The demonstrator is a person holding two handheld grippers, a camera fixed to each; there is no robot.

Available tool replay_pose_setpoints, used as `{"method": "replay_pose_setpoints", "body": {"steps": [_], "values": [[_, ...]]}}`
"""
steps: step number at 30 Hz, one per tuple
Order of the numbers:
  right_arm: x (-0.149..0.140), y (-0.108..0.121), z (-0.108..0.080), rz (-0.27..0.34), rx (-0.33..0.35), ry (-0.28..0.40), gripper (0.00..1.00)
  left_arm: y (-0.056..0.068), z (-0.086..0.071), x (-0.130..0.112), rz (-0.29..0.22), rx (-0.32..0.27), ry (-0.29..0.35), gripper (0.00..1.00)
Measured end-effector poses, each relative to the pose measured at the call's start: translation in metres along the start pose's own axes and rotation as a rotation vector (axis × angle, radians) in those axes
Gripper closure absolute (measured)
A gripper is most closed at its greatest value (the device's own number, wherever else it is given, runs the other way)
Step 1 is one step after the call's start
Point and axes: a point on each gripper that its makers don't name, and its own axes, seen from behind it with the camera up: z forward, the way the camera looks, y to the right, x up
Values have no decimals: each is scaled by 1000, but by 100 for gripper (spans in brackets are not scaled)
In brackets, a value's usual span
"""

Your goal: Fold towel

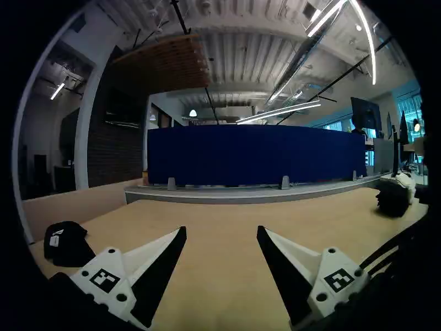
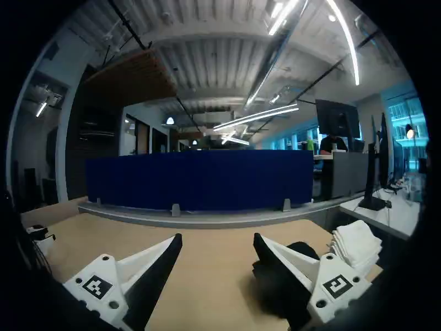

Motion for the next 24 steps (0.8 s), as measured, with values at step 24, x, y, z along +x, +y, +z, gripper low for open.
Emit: {"method": "replay_pose_setpoints", "body": {"steps": [24], "values": [[-99, 24, 8, 35, -17, -1, 0, 0, 0, 0, 0, 0, 0, 5]]}}
